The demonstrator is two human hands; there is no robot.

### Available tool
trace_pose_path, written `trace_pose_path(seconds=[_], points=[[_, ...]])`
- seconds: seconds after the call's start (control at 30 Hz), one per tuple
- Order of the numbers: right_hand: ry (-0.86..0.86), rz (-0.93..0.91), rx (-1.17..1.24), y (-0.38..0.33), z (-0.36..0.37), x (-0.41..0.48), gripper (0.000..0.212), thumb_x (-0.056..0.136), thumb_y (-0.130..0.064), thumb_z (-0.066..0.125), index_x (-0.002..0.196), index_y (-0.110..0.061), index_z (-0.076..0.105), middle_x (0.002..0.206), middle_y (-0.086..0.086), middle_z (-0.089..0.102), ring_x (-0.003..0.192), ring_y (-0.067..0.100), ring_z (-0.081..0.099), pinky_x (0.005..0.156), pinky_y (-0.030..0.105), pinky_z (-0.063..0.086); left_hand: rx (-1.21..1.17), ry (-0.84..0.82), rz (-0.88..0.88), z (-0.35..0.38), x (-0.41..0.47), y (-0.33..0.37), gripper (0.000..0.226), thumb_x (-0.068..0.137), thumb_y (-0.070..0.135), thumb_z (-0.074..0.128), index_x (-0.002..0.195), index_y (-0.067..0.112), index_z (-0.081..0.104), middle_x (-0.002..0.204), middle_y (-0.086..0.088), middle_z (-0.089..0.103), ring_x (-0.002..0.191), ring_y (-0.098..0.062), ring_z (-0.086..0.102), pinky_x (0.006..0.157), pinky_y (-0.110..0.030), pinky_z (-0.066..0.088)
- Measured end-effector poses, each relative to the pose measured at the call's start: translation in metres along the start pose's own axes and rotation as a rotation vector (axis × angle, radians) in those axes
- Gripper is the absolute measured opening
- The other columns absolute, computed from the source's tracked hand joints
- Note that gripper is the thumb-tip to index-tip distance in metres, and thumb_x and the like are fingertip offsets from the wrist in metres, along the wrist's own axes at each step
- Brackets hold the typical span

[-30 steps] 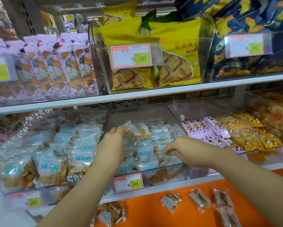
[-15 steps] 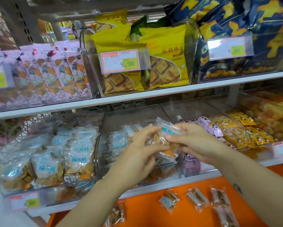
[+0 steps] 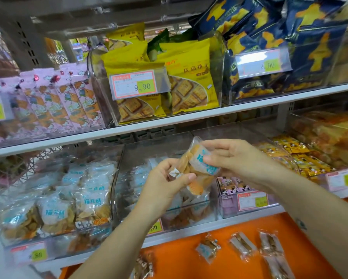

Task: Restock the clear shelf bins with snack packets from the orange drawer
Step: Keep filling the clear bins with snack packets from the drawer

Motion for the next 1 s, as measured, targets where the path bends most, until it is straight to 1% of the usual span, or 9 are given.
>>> trace_pose_path(seconds=[0.17, 0.23, 0.33, 0.47, 0.57, 0.7, 0.77, 0.9, 1.0], points=[[0.058, -0.126, -0.478, -0.008, -0.011, -0.003, 0.027, 0.085, -0.004, 0.066, 0.1, -0.026, 0.066, 0.102, -0.006, 0.07, 0.092, 0.006, 0.067, 0.083, 0.031, 0.057, 0.272, -0.043, -0.097, -0.006, 0.006, -0.024, 0.05, 0.072, 0.039, 0.077, 0.116, 0.024, 0.059, 0.103, 0.003, 0.07, 0.096, -0.014, 0.065, 0.085, -0.022, 0.05], [0.128, -0.168, -0.654, -0.011, -0.019, -0.001, 0.028, 0.084, -0.009, 0.068, 0.095, -0.034, 0.063, 0.1, -0.015, 0.068, 0.096, -0.002, 0.062, 0.092, 0.031, 0.051, 0.633, -0.104, -0.083, -0.007, 0.012, -0.03, 0.034, 0.08, 0.034, 0.073, 0.11, 0.022, 0.061, 0.106, 0.007, 0.063, 0.098, -0.011, 0.06, 0.078, -0.011, 0.044], [0.112, -0.143, -0.715, -0.008, -0.021, 0.0, 0.028, 0.084, -0.014, 0.069, 0.095, -0.038, 0.059, 0.101, -0.015, 0.066, 0.098, 0.001, 0.06, 0.09, 0.034, 0.051, 1.066, -0.354, -0.102, 0.003, 0.022, -0.043, 0.028, 0.083, 0.045, 0.068, 0.103, 0.026, 0.068, 0.106, 0.007, 0.062, 0.099, -0.012, 0.058, 0.083, -0.024, 0.047], [0.097, -0.14, -0.745, -0.004, -0.015, 0.002, 0.03, 0.084, -0.009, 0.067, 0.091, -0.038, 0.06, 0.094, -0.014, 0.065, 0.087, 0.007, 0.063, 0.075, 0.039, 0.057, 1.176, -0.519, -0.183, 0.012, 0.042, -0.054, 0.059, 0.066, 0.067, 0.064, 0.1, 0.019, 0.067, 0.096, 0.002, 0.067, 0.089, -0.019, 0.062, 0.082, -0.038, 0.052], [0.063, -0.13, -0.747, -0.001, -0.018, 0.005, 0.027, 0.085, -0.009, 0.066, 0.092, -0.034, 0.063, 0.097, -0.012, 0.066, 0.089, 0.01, 0.064, 0.073, 0.04, 0.057, 1.234, -0.609, -0.206, 0.011, 0.054, -0.06, 0.039, 0.077, 0.044, 0.073, 0.097, 0.012, 0.064, 0.099, -0.006, 0.064, 0.09, -0.025, 0.058, 0.082, -0.035, 0.05], [-0.018, -0.112, -0.8, 0.008, -0.013, 0.011, 0.024, 0.084, -0.01, 0.067, 0.097, -0.03, 0.065, 0.104, -0.012, 0.066, 0.1, 0.005, 0.061, 0.085, 0.031, 0.053, 1.291, -0.694, -0.097, 0.017, 0.05, -0.06, 0.034, 0.076, 0.042, 0.073, 0.096, 0.017, 0.062, 0.101, -0.002, 0.05, 0.095, -0.023, 0.053, 0.086, -0.036, 0.048], [-0.045, -0.125, -0.823, 0.011, -0.008, 0.014, 0.023, 0.084, -0.011, 0.067, 0.099, -0.029, 0.065, 0.104, -0.012, 0.066, 0.099, 0.004, 0.06, 0.085, 0.029, 0.053, 1.291, -0.679, -0.079, 0.017, 0.049, -0.059, 0.024, 0.078, 0.036, 0.073, 0.085, 0.016, 0.061, 0.096, -0.003, 0.051, 0.089, -0.022, 0.053, 0.083, -0.035, 0.048], [-0.089, -0.119, -0.919, 0.016, 0.002, 0.019, 0.026, 0.087, -0.009, 0.063, 0.104, -0.028, 0.065, 0.102, -0.012, 0.064, 0.093, 0.005, 0.059, 0.081, 0.024, 0.051, 1.268, -0.581, 0.033, 0.018, 0.045, -0.052, 0.036, 0.08, 0.016, 0.066, 0.06, 0.019, 0.036, 0.076, -0.001, 0.044, 0.074, -0.021, 0.045, 0.066, -0.03, 0.04], [-0.1, -0.11, -1.04, 0.02, 0.009, 0.024, 0.028, 0.089, -0.01, 0.059, 0.108, -0.03, 0.063, 0.104, -0.005, 0.064, 0.091, 0.011, 0.058, 0.078, 0.028, 0.049, 1.209, -0.532, 0.044, 0.013, 0.045, -0.061, 0.021, 0.08, 0.011, 0.065, 0.066, 0.015, 0.05, 0.079, -0.002, 0.051, 0.075, -0.018, 0.049, 0.067, -0.028, 0.041]])
Point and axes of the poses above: each hand's wrist, its own x-axis towards the middle knuckle, its own z-axis out of the palm, y = z × x, the point moved 6 cm from there along x, towards the middle knuckle
